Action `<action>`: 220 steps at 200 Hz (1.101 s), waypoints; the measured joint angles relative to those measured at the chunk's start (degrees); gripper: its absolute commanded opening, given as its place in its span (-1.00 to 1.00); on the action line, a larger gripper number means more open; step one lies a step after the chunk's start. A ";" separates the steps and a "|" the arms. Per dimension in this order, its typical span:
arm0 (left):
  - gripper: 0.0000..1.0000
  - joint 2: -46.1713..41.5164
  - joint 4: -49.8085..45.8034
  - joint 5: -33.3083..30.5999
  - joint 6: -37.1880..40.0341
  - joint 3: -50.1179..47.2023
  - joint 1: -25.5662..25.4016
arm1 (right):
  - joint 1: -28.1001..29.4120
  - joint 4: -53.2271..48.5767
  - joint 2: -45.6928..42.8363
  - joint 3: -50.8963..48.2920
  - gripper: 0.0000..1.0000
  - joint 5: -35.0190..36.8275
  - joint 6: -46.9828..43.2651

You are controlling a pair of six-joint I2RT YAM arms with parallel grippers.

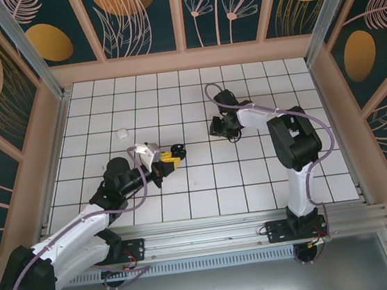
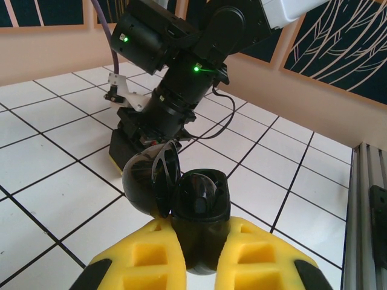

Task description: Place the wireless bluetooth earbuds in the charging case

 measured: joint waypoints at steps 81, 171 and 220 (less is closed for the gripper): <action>-1.00 -0.50 -0.46 -0.22 0.02 0.00 0.00 | 0.35 -0.44 -2.38 -0.55 -0.28 0.00 1.25; -1.00 -0.39 -0.72 -0.42 0.28 0.00 0.00 | -0.90 -0.37 -2.97 -0.13 -0.28 0.79 -5.01; -1.00 1.20 -1.01 -0.70 0.79 0.17 0.00 | -0.90 -0.20 -0.68 0.66 -0.28 0.83 -8.98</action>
